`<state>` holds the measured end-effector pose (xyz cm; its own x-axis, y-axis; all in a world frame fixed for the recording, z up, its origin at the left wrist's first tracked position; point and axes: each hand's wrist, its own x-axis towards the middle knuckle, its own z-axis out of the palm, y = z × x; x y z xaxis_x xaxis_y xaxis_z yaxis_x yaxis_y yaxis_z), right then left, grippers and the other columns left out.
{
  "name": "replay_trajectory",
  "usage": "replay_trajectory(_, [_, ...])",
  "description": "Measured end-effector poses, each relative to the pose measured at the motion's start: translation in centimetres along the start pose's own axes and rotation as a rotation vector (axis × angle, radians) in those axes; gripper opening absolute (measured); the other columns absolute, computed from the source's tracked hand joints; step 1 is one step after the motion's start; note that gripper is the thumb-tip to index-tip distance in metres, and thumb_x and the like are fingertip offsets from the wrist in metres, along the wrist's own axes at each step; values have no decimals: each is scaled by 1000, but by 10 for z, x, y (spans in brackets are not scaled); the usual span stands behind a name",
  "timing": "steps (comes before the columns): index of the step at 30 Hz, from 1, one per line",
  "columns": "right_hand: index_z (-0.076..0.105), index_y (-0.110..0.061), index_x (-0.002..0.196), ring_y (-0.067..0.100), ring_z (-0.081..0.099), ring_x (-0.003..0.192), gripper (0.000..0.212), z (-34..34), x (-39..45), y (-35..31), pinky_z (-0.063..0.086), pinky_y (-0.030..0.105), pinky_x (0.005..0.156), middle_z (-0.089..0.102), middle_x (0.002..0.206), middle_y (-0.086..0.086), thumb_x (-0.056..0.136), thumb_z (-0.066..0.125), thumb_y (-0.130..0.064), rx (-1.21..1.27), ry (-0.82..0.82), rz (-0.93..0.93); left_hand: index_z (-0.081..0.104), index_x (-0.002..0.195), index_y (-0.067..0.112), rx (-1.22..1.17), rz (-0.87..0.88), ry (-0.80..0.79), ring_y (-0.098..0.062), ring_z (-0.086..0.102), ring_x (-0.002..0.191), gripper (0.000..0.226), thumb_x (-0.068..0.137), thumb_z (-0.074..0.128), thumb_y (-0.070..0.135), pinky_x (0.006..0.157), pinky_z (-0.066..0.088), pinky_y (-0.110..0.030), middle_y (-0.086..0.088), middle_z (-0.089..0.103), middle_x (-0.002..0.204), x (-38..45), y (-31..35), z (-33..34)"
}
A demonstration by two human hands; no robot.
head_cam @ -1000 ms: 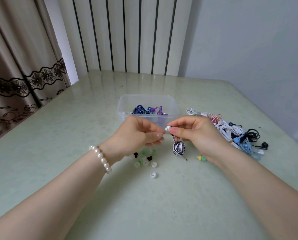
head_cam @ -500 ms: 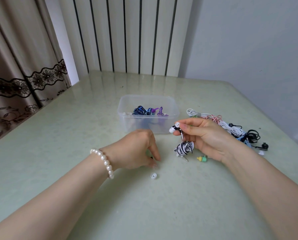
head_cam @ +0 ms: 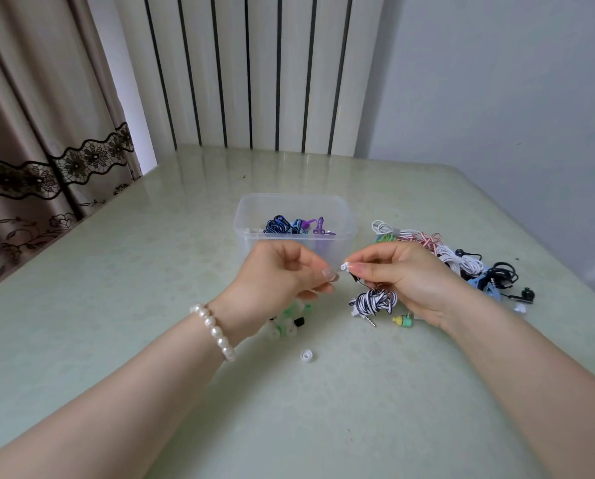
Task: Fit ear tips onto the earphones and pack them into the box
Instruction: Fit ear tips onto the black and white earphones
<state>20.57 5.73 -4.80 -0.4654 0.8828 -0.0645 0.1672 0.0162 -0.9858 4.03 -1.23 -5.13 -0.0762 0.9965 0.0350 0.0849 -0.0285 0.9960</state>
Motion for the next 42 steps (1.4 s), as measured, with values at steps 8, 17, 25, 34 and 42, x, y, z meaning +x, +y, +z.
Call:
replay_trajectory(8, [69, -16, 71, 7, 55, 55, 10, 7, -4, -3, 45, 15, 57, 64, 64, 0, 71, 73, -6, -41, 63, -94, 64, 91, -7, -511, -242, 6, -13, 69, 66, 13, 82, 55, -8, 65, 57, -19, -11, 71, 72, 0, -5, 12])
replay_trajectory(17, [67, -9, 74, 4, 64, 57, 13, 11, -6, -3, 50, 12, 60, 70, 61, -1, 72, 70, 3, -29, 78, -161, 63, 90, -2, -628, -317, 70, -17, 71, 67, 13, 82, 54, -9, 63, 57, -22, -16, 72, 79, 1, -2, 6])
replay_trajectory(25, [68, -7, 74, 0, 59, 49, 15, 14, -8, -7, 47, 10, 54, 68, 55, -7, 70, 70, 6, 5, 88, -222, 64, 81, -1, -596, -319, 100, -11, 68, 59, 6, 80, 59, -4, 56, 55, -19, -9, 70, 67, 1, -4, 8])
replay_trajectory(34, [71, -5, 80, -1, 62, 58, 14, 15, -5, -1, 48, 9, 61, 68, 62, -11, 72, 69, 6, -93, 120, -260, 66, 78, -2, -557, -286, 96, -13, 70, 63, 7, 80, 59, -4, 62, 56, -21, -11, 72, 71, 0, -5, 10])
replay_trajectory(42, [71, -13, 72, 1, 61, 58, 17, 15, -6, -3, 49, 11, 60, 68, 60, -10, 71, 71, 4, -101, 133, -281, 65, 82, -5, -577, -286, 93, -15, 70, 66, 9, 83, 56, -4, 66, 56, -22, -13, 72, 73, 1, -5, 9])
